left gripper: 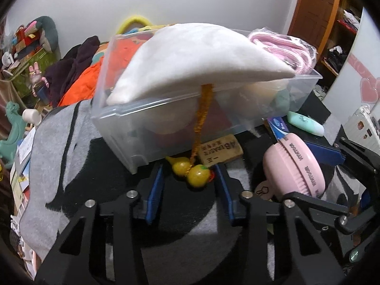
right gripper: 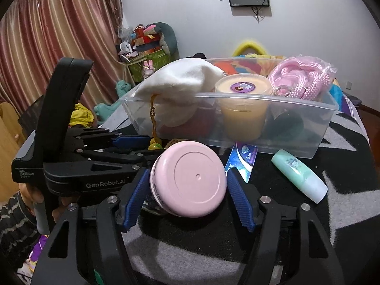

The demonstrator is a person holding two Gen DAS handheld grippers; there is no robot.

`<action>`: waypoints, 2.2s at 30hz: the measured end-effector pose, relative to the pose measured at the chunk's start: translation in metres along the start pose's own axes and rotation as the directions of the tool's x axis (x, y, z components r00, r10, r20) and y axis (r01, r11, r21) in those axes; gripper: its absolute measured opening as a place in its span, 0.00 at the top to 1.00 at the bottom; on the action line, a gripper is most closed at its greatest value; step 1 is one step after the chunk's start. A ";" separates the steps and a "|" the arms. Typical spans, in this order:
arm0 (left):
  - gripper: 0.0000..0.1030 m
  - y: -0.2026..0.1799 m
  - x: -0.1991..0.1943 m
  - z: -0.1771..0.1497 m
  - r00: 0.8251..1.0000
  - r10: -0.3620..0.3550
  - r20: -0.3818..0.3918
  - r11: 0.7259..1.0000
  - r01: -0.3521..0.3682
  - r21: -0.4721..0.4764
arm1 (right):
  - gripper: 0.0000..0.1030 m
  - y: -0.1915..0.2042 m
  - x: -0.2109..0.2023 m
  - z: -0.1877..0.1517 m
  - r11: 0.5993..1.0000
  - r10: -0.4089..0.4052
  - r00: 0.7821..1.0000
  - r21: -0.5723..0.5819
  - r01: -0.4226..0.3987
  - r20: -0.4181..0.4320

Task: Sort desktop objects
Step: 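Grasp yellow gourd trinket with left tool while right tool grasps pink round case, then carry yellow gourd toward clear box with left tool while right tool lifts pink case over it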

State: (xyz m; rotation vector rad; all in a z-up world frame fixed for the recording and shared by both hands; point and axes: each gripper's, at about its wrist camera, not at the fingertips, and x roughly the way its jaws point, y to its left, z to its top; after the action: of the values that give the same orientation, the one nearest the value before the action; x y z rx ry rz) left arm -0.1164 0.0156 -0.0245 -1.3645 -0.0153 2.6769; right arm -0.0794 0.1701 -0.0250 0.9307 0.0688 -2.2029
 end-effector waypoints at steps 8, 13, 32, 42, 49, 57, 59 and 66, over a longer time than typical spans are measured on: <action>0.68 0.000 0.001 0.000 1.000 -0.027 0.001 1.000 0.027 0.010 | 0.39 -0.010 -0.006 0.001 0.997 0.004 1.000 0.074 -0.005 0.016; 0.71 -0.006 -0.010 -0.010 0.997 0.033 0.068 0.999 -0.035 0.035 | 0.39 -0.013 -0.014 -0.001 0.994 -0.010 1.000 0.105 0.008 0.022; 0.71 0.016 -0.068 -0.020 0.972 -0.021 0.234 0.999 0.030 -0.033 | 0.39 -0.027 -0.047 0.011 0.986 -0.074 0.993 0.153 0.059 0.095; 0.71 0.018 -0.084 0.002 0.961 -0.046 0.272 0.998 0.058 -0.036 | 0.39 -0.038 -0.057 0.034 0.984 -0.089 0.985 0.165 0.064 0.147; 0.71 0.026 -0.084 0.024 0.957 -0.054 0.286 0.996 0.071 -0.050 | 0.39 -0.049 -0.060 0.052 0.983 -0.110 0.976 0.169 0.078 0.189; 0.71 0.013 -0.052 0.037 0.974 -0.057 0.219 0.998 0.059 0.000 | 0.39 -0.062 -0.051 0.068 0.981 -0.131 0.971 0.169 0.098 0.198; 0.71 0.012 -0.047 0.042 0.975 -0.060 0.215 0.998 0.062 -0.002 | 0.39 -0.064 -0.048 0.070 0.982 -0.134 0.972 0.159 0.104 0.192; 0.71 0.020 -0.024 0.062 0.984 -0.077 0.160 0.995 0.086 -0.046 | 0.39 -0.067 -0.038 0.077 0.984 -0.141 0.973 0.131 0.118 0.182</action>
State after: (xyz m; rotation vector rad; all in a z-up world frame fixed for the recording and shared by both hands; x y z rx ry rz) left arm -0.1546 -0.0035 0.0301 -1.1349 -0.1561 2.7264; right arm -0.1508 0.2179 0.0413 0.7928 -0.0963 -2.4296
